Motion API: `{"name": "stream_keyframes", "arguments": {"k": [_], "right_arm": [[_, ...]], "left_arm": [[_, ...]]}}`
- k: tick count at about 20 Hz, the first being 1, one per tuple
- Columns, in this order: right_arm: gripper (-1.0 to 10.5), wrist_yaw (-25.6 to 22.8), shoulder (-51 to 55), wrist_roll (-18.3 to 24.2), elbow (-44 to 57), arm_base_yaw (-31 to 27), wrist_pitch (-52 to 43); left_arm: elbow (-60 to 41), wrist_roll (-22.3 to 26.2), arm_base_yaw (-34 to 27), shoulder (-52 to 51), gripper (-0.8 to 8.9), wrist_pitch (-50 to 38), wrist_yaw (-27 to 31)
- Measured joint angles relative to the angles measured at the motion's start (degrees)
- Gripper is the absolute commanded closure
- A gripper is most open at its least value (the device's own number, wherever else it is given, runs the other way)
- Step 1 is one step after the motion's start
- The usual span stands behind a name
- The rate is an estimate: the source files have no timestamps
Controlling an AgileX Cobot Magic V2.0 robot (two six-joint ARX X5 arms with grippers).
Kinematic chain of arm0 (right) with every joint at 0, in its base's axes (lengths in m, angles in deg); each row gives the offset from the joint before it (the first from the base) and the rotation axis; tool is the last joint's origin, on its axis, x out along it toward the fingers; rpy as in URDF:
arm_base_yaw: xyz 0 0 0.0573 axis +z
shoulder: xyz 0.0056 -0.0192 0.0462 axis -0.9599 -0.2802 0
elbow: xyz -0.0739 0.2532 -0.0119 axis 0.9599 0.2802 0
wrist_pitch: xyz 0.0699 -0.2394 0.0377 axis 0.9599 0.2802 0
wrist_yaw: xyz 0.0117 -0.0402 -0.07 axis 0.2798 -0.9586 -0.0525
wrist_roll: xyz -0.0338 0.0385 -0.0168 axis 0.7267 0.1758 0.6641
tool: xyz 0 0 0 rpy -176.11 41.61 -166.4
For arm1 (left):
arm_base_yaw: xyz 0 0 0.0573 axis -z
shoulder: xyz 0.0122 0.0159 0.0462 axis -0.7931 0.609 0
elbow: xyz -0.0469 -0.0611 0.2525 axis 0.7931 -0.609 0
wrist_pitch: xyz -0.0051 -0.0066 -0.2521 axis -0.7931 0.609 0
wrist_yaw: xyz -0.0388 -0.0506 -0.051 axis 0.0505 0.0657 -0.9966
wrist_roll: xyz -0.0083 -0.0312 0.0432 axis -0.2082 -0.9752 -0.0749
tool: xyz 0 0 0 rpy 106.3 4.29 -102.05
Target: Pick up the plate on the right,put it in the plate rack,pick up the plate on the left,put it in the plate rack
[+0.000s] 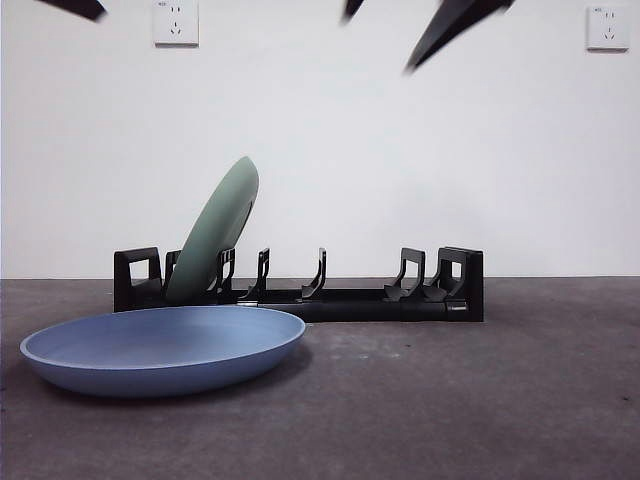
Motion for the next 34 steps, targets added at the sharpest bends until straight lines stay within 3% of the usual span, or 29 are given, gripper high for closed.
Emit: {"name": "stream_keyframes", "arguments": {"k": [7,12,20,28,30,34], "right_arm": [[5.7,-2.62,-15.26,-0.50,0.00,7.48,-5.14],[5.7,-4.17,-21.46,-1.01,0.02,9.29,-6.88],[5.7,-9.77,-24.09,-1.09,0.04,9.35,-7.76],[5.7,-9.97,-24.06,-2.38,5.88,8.76,-15.10],[6.3,-9.94,-24.09,-2.45,8.41,8.79,-16.52],[8.6,-10.08,-24.13,-2.69,10.49,8.74,-17.70]], "left_arm": [[0.00,3.78,0.77,-11.63,5.52,9.05,2.60],[0.00,4.13,0.96,-13.20,5.52,10.64,2.60],[0.00,4.15,2.12,-13.11,5.52,10.64,2.60],[0.00,4.15,2.54,-13.05,5.52,10.64,2.62],[0.00,4.15,2.60,-13.05,5.52,10.62,2.62],[0.00,4.17,3.41,-13.05,5.52,10.60,2.62]]}}
